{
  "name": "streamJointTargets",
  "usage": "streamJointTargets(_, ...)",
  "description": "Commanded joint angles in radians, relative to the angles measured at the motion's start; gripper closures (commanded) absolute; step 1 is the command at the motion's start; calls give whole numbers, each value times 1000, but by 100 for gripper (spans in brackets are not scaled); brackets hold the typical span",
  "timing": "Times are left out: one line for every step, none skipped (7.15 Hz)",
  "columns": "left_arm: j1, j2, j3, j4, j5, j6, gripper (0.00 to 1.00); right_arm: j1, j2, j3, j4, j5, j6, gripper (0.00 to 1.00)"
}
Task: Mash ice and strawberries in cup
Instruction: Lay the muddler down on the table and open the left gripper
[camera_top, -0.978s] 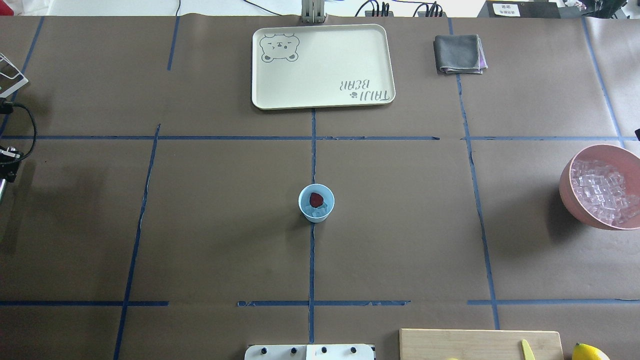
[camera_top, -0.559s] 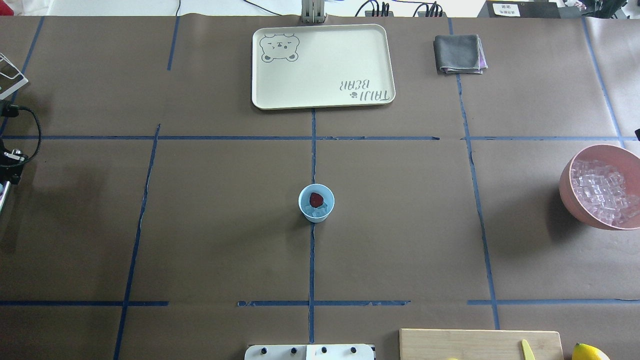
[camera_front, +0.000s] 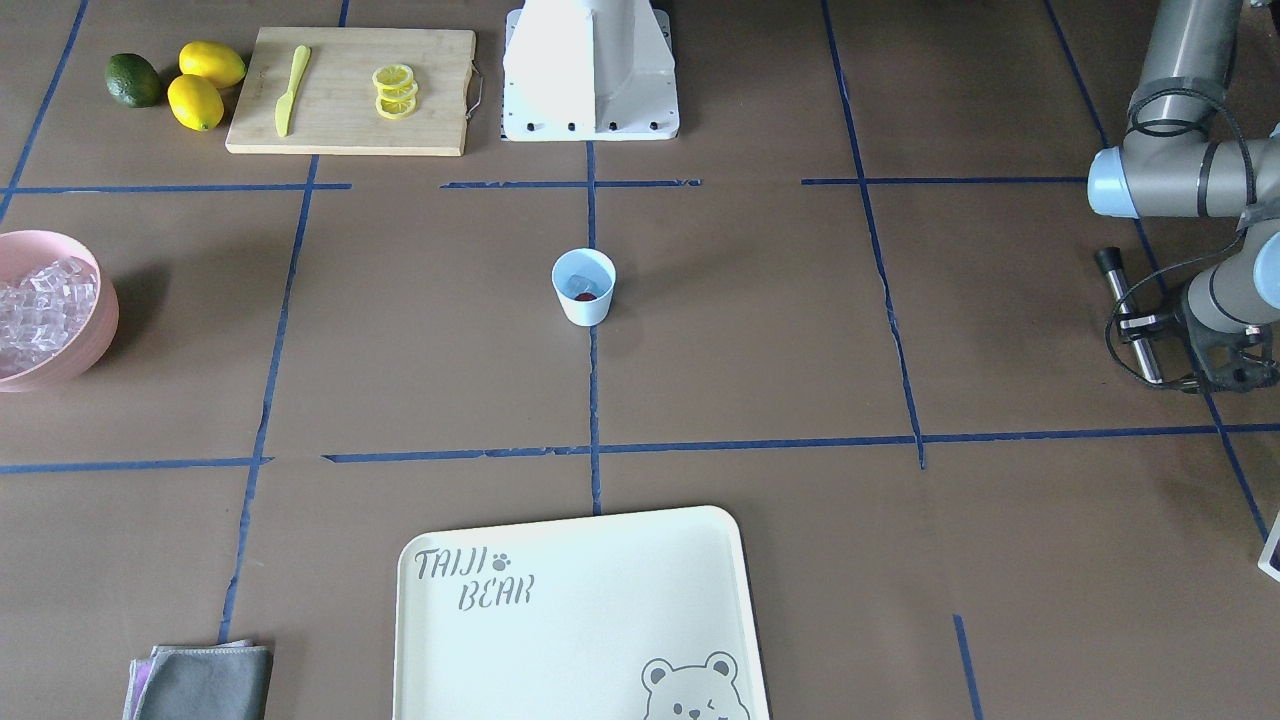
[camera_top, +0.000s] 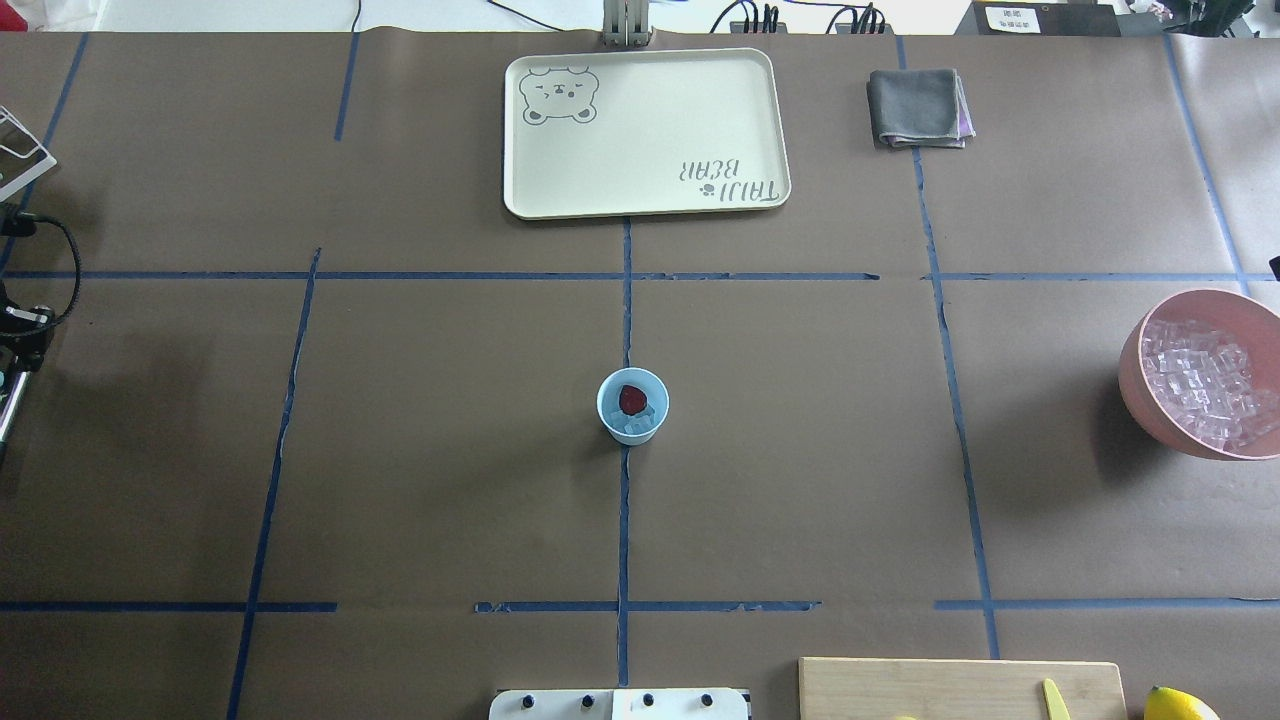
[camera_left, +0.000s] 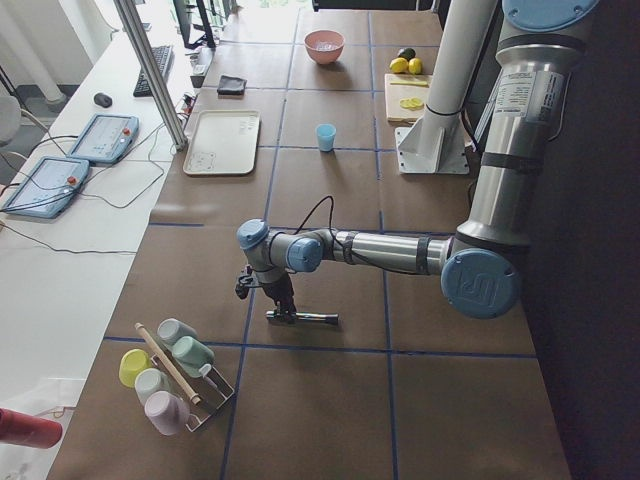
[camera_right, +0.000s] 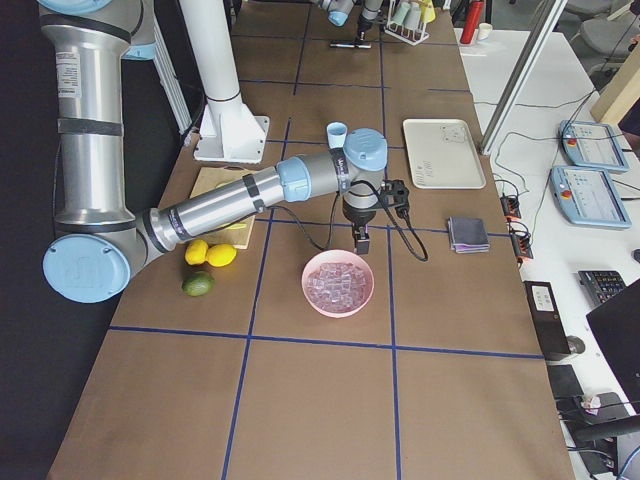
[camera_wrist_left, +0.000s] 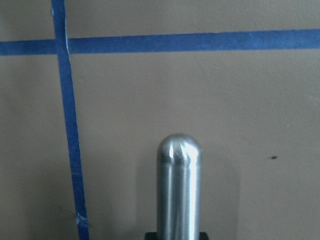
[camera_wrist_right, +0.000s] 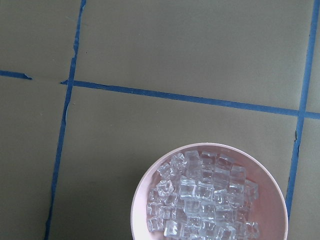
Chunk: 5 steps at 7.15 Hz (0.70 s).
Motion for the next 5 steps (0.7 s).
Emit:
streamJointTargets(0, 1, -5, 0, 0, -5, 0, 0, 0, 1, 0, 2, 0, 1)
streamJointTargets(-5, 10, -46, 0, -2, 1, 0, 3, 0, 1, 0, 2, 0, 1)
streamJointTargets(-6, 80, -161, 2, -2, 6, 0, 23, 5, 1, -3, 2, 0, 1)
streamJointTargets(-15, 164, -330, 9, -3, 6, 0, 55, 9, -1, -3, 0, -9, 1)
streamJointTargets(-79, 220, -434, 12, -56, 7, 0, 80, 6, -4, -4, -8, -20, 1)
